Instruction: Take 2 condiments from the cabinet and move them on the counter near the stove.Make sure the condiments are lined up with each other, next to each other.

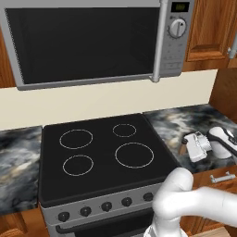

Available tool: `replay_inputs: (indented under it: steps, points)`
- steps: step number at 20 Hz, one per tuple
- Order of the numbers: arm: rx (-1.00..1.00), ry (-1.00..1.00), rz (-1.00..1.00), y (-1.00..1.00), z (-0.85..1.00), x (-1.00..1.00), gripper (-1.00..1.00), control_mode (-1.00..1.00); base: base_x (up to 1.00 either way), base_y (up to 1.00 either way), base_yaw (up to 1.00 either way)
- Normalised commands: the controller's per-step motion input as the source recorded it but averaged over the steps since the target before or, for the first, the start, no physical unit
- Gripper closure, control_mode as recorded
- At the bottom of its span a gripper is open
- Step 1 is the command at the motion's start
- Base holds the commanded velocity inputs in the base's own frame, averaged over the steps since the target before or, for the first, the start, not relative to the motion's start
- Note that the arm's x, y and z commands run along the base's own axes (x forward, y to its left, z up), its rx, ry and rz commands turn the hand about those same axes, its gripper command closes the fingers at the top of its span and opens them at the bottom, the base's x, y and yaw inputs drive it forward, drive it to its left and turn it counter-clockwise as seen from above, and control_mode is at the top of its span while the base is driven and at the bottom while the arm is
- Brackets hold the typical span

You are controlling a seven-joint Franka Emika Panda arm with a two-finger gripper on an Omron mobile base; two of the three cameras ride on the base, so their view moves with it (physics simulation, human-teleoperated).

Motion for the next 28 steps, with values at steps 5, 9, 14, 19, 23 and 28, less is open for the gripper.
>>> replay_inputs:
  steps: [5, 9, 14, 19, 23, 28]
  points:
    - [0.0, 0.0, 0.0, 0.0, -0.07, -0.13, -1.0, -1.0, 0.0, 0.0, 0.0]
    - [0.0, -0.03, 0.0, 0.0, 0.0, -0.18, -1.0, -1.0, 0.0, 0.0, 0.0]
    - [0.0, -0.03, 0.0, 0.0, 0.0, -0.28, -1.0, -1.0, 0.0, 0.0, 0.0]
    - [0.0, -0.02, 0.0, -0.03, 0.22, -0.27, -1.0, -1.0, 0.0, 0.0, 0.0]
    - [0.0, -0.07, 0.0, -0.01, 0.59, -0.24, -1.0, -1.0, 0.0, 0.0, 0.0]
    - [0.0, -0.13, -0.03, -0.05, 0.58, -0.01, -1.0, -1.0, 0.0, 0.0, 0.0]
